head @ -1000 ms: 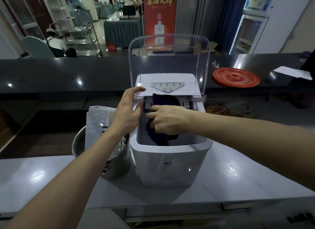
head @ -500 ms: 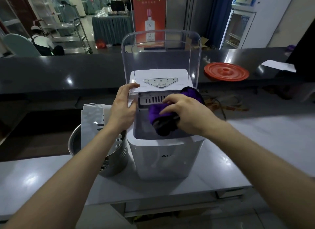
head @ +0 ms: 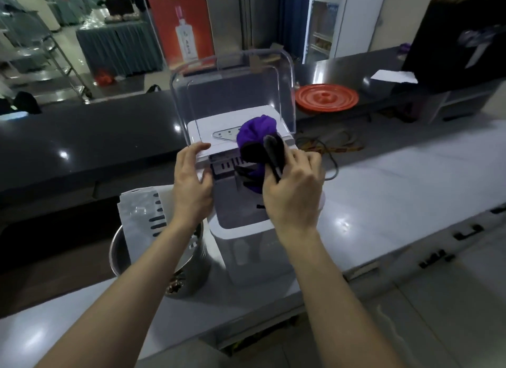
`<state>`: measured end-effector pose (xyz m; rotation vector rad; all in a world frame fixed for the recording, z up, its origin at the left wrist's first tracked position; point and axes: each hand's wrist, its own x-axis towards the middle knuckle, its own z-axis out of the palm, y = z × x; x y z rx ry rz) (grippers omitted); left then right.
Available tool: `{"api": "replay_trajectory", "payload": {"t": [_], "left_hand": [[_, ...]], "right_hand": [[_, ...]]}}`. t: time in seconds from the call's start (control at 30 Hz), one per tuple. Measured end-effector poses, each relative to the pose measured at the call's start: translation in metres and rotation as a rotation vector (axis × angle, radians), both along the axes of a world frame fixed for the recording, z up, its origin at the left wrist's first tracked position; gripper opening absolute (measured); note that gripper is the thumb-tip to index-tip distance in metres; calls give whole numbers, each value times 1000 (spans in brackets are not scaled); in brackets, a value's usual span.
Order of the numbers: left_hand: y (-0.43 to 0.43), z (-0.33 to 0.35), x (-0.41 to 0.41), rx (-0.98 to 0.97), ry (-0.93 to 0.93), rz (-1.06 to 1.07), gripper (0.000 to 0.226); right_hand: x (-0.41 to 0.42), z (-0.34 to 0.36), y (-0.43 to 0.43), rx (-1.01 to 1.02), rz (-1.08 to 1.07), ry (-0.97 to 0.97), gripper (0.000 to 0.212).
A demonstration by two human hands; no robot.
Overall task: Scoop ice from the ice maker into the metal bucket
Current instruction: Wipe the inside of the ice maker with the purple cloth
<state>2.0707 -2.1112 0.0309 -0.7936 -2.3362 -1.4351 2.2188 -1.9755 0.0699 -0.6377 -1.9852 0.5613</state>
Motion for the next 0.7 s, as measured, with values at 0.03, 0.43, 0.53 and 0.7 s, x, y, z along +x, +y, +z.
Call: {"api": "replay_trajectory", "payload": {"t": [0.03, 0.43, 0.53, 0.7], "left_hand": [[0, 0, 1, 6, 1, -3, 49], [1, 0, 5, 42, -15, -46, 49], [1, -1, 4, 20, -24, -50, 52], [1, 2, 6, -7, -28, -37, 55]], "right_hand": [[-4, -1, -4, -8, -20, -57, 60], [-32, -9, -38, -436, -89, -298, 85], [-44, -1, -53, -610, -14, -292, 81], [-61, 9, -49, -766, -23, -257, 72]]}}
